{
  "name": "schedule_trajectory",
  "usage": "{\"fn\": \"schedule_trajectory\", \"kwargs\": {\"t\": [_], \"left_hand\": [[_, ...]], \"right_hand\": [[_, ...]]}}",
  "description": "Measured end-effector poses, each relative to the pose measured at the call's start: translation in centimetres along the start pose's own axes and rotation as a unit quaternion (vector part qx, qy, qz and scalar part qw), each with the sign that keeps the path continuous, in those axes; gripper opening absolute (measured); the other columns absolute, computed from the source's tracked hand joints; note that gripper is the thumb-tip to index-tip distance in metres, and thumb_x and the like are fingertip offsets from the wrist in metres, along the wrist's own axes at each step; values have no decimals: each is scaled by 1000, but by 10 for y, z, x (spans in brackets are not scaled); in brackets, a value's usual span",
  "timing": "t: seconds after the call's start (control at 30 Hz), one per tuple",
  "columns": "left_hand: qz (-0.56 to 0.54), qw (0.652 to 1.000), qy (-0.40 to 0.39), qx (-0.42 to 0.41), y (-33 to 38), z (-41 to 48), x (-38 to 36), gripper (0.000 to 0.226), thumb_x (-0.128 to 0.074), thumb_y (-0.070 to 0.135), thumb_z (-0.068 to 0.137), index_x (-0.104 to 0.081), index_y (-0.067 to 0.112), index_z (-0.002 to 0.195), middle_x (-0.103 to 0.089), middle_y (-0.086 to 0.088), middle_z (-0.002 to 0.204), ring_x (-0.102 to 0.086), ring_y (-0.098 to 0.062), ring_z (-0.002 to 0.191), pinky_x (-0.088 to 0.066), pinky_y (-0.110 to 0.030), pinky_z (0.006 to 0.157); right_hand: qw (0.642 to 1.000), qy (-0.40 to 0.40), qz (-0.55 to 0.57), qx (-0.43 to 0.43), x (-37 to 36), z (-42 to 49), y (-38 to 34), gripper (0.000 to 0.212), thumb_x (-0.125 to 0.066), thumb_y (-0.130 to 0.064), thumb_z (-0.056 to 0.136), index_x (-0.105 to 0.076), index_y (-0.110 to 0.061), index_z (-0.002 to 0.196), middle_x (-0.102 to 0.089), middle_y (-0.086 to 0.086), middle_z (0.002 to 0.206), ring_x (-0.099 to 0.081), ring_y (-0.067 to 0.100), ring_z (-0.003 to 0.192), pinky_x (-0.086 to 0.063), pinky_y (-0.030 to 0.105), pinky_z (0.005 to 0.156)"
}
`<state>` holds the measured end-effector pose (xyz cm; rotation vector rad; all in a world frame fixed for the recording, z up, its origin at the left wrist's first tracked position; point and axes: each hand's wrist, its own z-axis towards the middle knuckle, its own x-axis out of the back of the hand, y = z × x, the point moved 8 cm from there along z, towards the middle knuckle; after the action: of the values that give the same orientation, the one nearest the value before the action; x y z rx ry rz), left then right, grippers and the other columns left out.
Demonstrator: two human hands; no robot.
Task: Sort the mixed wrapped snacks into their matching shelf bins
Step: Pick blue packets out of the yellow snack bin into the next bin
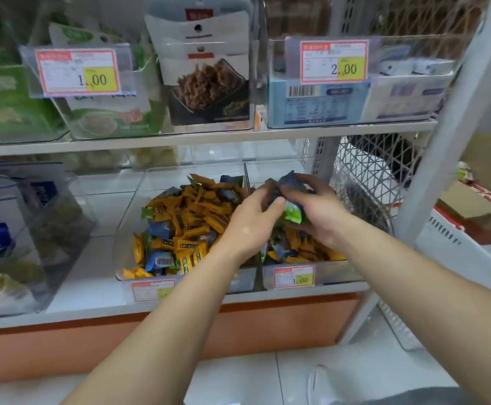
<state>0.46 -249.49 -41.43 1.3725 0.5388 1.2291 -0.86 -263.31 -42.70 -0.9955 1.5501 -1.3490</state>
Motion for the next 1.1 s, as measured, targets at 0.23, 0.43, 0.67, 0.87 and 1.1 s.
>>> {"fn": "schedule_trajectory", "kwargs": {"t": [0.23, 0.43, 0.67, 0.87, 1.1], "left_hand": [[273, 962, 22, 14, -42, -7, 80, 26, -60, 31, 95, -68, 28, 120, -68, 15, 113, -59, -2, 102, -42, -16, 81], [328, 940, -95, 19, -65, -18, 81, 20, -72, 41, 86, -68, 39, 106, -65, 21, 102, -58, 4, 93, -44, -11, 73], [426, 900, -48, 75, -82, -35, 143, 30, -75, 45, 80, -67, 33, 106, -63, 11, 101, -59, -12, 89, -43, -25, 63], [450, 884, -82, 91, -90, -57, 150, 44, -73, 33, 84, -59, 20, 123, -65, -5, 115, -61, -23, 100, -46, -28, 77], [432, 890, -57, 135, -97, -64, 158, 33, -77, 31, 80, -64, 19, 108, -70, 0, 99, -67, -21, 91, -49, -28, 70]], "right_hand": [[824, -28, -535, 184, 13, 27, -13, 45, -53, -53, 96, -53, -35, 137, -59, 1, 130, -56, 24, 114, -46, 29, 85], [708, 36, -684, 170, -12, 26, -34, 46, -49, -55, 93, -55, -34, 133, -52, 4, 140, -43, 34, 131, -36, 55, 109], [655, -282, -630, 308, -131, -35, 4, 28, -64, -43, 91, -65, -35, 117, -68, -11, 116, -62, 13, 103, -55, 35, 81], [539, -317, -740, 248, -134, -25, 28, 38, -71, -50, 80, -68, -35, 115, -70, -6, 97, -64, 21, 92, -54, 39, 84], [490, -278, -791, 238, -141, -20, 35, 19, -71, -35, 72, -68, -20, 83, -60, -3, 67, -59, 20, 64, -45, 25, 49]]}}
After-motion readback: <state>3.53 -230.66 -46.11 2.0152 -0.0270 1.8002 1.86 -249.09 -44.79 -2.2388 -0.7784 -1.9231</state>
